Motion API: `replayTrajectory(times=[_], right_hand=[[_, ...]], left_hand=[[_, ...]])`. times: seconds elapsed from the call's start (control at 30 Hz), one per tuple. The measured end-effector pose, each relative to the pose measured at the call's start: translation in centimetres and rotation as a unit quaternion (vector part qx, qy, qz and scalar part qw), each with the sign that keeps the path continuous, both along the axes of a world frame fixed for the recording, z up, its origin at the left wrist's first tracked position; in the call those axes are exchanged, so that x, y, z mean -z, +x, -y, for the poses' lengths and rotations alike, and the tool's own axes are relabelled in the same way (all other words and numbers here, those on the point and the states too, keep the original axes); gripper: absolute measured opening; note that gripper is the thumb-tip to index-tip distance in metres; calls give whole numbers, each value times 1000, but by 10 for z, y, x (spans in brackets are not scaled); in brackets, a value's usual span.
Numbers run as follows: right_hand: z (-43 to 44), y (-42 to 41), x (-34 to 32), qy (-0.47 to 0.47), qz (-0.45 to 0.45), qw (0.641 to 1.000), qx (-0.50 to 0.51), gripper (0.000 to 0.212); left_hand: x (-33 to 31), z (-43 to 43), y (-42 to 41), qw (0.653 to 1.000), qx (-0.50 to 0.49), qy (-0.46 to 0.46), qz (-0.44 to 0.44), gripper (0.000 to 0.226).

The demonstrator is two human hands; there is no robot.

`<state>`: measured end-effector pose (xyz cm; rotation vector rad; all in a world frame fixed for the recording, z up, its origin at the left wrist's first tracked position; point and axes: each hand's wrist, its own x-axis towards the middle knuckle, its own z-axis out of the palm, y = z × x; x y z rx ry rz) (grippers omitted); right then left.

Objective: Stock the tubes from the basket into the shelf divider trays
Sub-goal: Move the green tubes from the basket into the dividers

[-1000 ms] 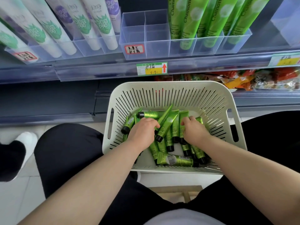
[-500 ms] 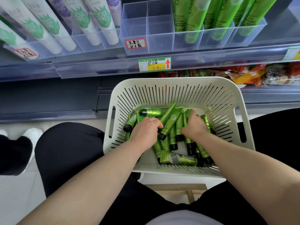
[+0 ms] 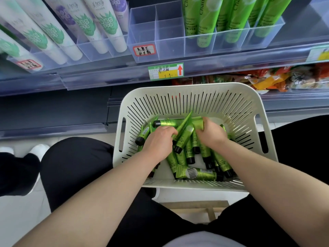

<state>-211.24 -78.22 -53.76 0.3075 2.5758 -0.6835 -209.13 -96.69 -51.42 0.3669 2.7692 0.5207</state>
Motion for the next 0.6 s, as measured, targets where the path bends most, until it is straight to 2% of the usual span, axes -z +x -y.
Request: replayTrajectory(times=[0.07, 0.17, 0.27, 0.4, 0.47, 0.53, 0.6], right_hand=[[-3, 0, -10, -27, -24, 999, -3, 36], [-14, 1, -24, -29, -46, 999, 7, 26], [-26, 0, -32, -6, -52, 998, 28, 26], [-31, -2, -39, 11, -50, 997, 52, 37], [-31, -2, -40, 10, -51, 997, 50, 34], [-29, -3, -39, 10, -55, 997, 45, 28], [-27, -3, -37, 9, -54, 997, 47, 24]], left_hand=[[-1, -10, -11, 1000, -22, -3, 17, 42], [6, -29, -26, 996, -38, -2, 80, 55], [16, -44, -35, 989, -57, 0, 135, 48], [26, -47, -44, 992, -58, -11, 110, 24], [29, -48, -45, 994, -31, -25, 97, 18], [30, -49, -45, 996, -34, -27, 74, 20], [31, -53, -47, 995, -66, -7, 74, 33]])
